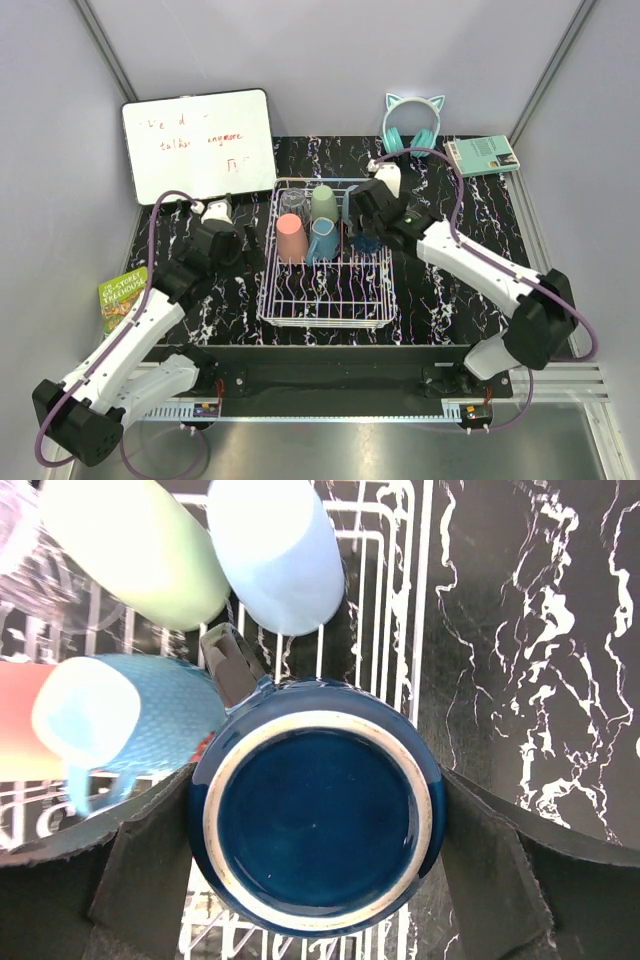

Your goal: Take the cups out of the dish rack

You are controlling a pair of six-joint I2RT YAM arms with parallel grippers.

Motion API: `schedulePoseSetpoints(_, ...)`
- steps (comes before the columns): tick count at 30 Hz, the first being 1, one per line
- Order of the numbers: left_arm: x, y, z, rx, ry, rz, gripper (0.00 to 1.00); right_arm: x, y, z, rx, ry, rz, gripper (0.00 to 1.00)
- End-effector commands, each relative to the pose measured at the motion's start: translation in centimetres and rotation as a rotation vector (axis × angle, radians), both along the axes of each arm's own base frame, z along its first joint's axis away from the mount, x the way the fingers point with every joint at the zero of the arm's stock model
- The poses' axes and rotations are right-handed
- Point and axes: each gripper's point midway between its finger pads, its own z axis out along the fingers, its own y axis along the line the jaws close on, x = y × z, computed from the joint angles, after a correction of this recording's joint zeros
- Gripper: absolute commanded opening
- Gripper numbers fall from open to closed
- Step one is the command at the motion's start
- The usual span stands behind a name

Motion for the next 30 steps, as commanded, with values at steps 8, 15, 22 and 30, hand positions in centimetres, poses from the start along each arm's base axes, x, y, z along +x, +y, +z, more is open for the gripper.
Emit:
schedulePoseSetpoints(8, 1.9, -4.5, 6.7, -0.316, -0.260, -0.096, 0.99, -2.7, 4.2, 10.2, 0.467, -0.149, 0.156, 0.00)
schedulePoseSetpoints(15, 0.7, -7.1, 12.1, -0.652, -0.534, -0.208, 0.99, -5.8, 7.0, 14.4, 0.765, -0.211, 0.329, 0.00)
schedulePoseSetpoints(22, -0.8, -8.7, 14.6, -0.852, -0.646, -0.314, 0.95, -8.4, 9.3, 16.0, 1.034, -0.218, 0.468, 0.00)
schedulePoseSetpoints(30, -1.8, -10.5, 15.5, -0.933, -0.625, -0.424, 0.90, -8.4, 11.3, 15.3, 1.140, -0.167, 0.514, 0.00)
